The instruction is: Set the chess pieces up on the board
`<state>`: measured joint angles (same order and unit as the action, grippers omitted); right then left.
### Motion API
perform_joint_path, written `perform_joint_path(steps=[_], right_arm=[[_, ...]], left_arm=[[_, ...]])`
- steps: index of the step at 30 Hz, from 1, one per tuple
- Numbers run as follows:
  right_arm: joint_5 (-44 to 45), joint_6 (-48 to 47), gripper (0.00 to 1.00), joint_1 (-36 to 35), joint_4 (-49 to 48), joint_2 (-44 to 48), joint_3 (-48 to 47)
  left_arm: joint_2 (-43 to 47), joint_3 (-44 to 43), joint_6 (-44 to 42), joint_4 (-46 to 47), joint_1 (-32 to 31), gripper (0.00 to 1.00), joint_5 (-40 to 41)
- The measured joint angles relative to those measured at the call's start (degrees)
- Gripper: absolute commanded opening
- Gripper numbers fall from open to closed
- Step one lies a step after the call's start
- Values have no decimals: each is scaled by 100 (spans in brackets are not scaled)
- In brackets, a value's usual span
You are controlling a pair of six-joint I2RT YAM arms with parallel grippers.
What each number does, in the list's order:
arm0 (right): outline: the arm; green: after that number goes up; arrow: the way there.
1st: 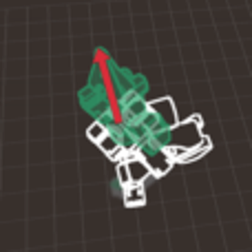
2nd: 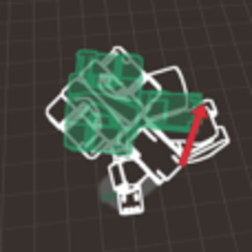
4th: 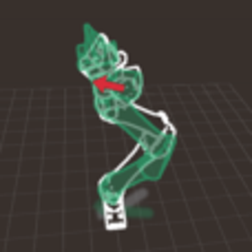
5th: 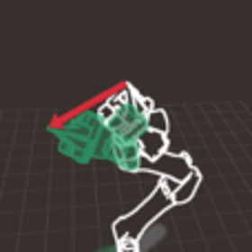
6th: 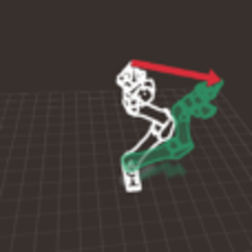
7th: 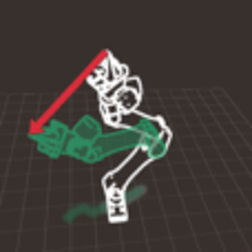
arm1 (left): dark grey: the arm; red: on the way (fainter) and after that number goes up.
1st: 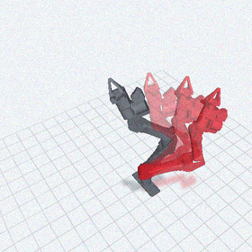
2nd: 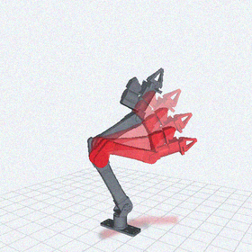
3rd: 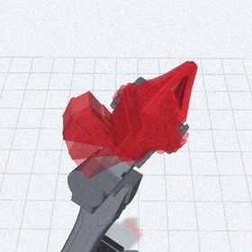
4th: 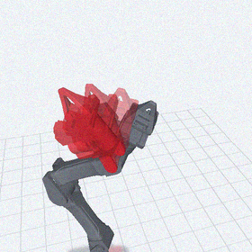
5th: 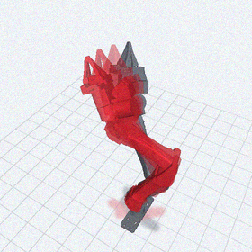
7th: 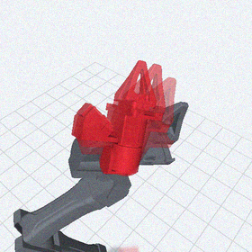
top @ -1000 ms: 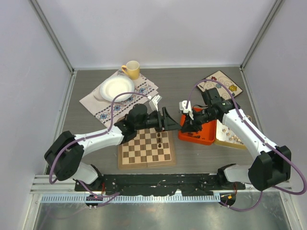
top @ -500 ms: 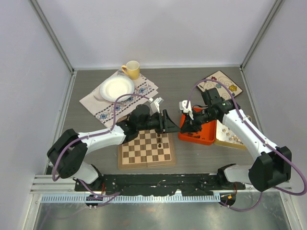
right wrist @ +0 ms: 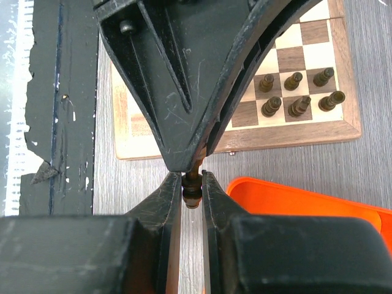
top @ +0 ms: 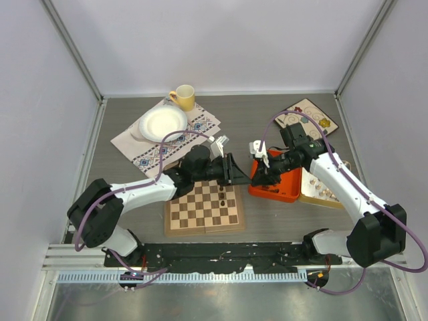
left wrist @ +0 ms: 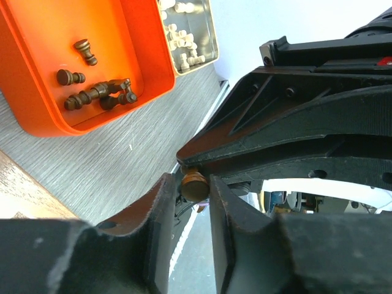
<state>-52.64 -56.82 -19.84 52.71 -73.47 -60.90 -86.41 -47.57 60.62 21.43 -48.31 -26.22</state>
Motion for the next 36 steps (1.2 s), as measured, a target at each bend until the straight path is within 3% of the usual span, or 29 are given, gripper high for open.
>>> perform_joint_path(steps=[4, 9, 15, 22, 27, 33, 36], right_arm=[[15, 4, 11, 0, 4, 0, 0], [24, 107, 38, 0, 0, 0, 0], [299, 529, 56, 7, -24, 46, -133], [164, 1392, 59, 168, -136, 254, -748], [-518, 3342, 58, 179, -1325, 269, -758], [-973, 7613, 57, 114, -4673, -79, -264], [-986, 9112, 56, 42, -5770, -262, 4]], left_arm=[[-4, -24, 0, 0, -4, 9, -37], [-4, -24, 2, 2, -4, 6, -35], [417, 308, 79, 164, 76, 5, 177], [1685, 1349, 389, 916, 562, 6, 533], [2181, 1784, 638, 1526, 809, 6, 704], [2435, 1801, 715, 1947, 833, 6, 782], [2459, 1801, 780, 2070, 833, 6, 824]])
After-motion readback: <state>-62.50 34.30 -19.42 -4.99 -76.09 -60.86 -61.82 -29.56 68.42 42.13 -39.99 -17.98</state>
